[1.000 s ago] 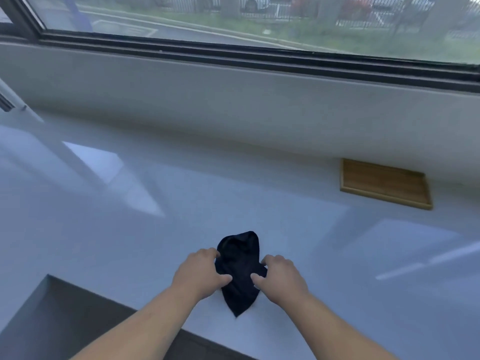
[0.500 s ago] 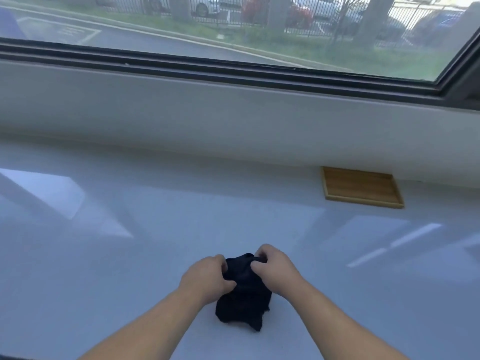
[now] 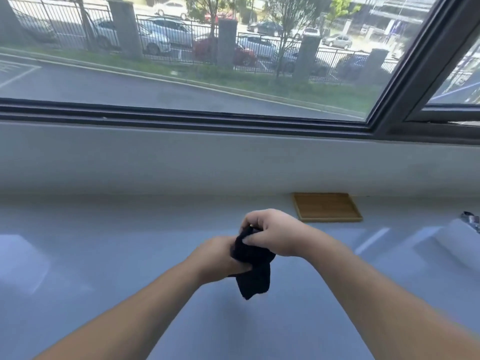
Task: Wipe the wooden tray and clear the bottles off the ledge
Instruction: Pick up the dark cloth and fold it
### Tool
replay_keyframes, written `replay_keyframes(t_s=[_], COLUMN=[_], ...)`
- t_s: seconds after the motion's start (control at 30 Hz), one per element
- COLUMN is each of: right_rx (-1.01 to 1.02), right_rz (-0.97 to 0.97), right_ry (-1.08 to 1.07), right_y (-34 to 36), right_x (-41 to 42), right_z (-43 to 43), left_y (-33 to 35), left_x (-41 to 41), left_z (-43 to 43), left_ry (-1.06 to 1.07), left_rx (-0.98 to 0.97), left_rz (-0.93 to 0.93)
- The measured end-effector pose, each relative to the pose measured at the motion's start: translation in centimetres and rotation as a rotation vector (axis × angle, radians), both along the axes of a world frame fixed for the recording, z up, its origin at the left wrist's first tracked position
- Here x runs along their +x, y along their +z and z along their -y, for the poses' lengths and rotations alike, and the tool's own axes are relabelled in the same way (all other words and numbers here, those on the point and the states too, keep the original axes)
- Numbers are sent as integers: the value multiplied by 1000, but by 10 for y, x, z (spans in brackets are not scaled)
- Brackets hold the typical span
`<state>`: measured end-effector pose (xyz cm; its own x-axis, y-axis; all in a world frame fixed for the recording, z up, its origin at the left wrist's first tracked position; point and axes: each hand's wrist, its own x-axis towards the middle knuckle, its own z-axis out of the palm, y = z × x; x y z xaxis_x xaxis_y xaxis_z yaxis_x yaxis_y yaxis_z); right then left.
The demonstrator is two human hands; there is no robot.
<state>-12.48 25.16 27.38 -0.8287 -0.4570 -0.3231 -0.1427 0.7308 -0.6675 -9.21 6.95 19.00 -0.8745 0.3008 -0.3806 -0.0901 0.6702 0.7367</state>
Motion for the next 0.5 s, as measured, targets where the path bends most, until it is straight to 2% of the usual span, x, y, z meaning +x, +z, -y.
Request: replay_keyframes(t_s=[0.1, 0.2, 0.27, 0.33, 0.4, 0.5], right_rx=[-96, -282, -391, -417, -445, -585], right_rz=[-141, -250, -98, 217, 528, 742], right_ry=[-127, -448, -655, -725, -660, -505], right_y=[6, -14, -40, -70, -97, -123], right_x=[-16, -27, -28, -19, -3, 12], right_z=[-14, -30, -41, -51, -58, -59], left_y=[20, 39, 51, 59, 61, 56], left_x=[-11, -21, -27, -31, -33, -32], left_z=[-4, -13, -20, -23, -23, -21], left_ry=[48, 147, 241, 336, 396, 401], left_rx=[106, 322, 481, 627, 773, 913], left_rz=[-18, -11, 39, 137, 252, 416])
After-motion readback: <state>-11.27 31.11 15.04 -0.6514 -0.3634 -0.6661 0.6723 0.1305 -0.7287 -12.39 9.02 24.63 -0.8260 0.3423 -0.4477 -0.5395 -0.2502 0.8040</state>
